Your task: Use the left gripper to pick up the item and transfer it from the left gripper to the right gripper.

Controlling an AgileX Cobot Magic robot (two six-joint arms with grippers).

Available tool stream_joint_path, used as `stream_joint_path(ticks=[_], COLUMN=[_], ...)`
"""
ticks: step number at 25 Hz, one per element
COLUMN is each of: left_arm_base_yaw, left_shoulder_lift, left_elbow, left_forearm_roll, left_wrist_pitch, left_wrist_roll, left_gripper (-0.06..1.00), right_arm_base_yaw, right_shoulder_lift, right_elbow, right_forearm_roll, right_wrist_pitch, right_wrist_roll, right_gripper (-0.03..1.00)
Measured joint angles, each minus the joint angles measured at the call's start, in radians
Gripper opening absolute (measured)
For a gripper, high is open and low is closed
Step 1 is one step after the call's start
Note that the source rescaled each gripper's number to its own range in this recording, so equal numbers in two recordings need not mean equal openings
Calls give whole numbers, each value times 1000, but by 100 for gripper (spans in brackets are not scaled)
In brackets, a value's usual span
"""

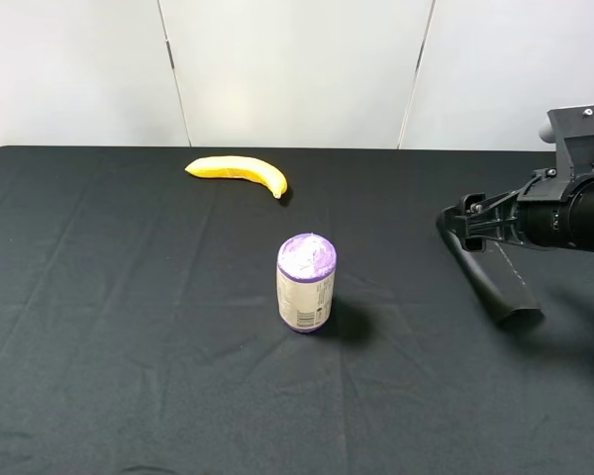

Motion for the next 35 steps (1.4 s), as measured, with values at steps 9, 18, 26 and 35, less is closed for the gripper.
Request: stream_joint_path(ticks=[9,18,26,35], left_arm_base_yaw=[0,0,0,0], left_shoulder_lift=[0,0,0,0], left_elbow=[0,0,0,0], left_forearm_roll=[0,0,0,0], left_wrist_pitch=[0,0,0,0], left_wrist_roll=[1,1,1,1], left_gripper=[98,98,98,98], right_arm_base_yaw=[0,0,0,-11], right_shoulder_lift=[0,-62,-75,-79], right_elbow=[0,-78,-164,-247], right_forearm_roll=[0,1,-51,-100], right_wrist_pitch=[0,111,103,97], right_wrist_roll=[0,24,30,30], right_gripper=[100,100,100,100])
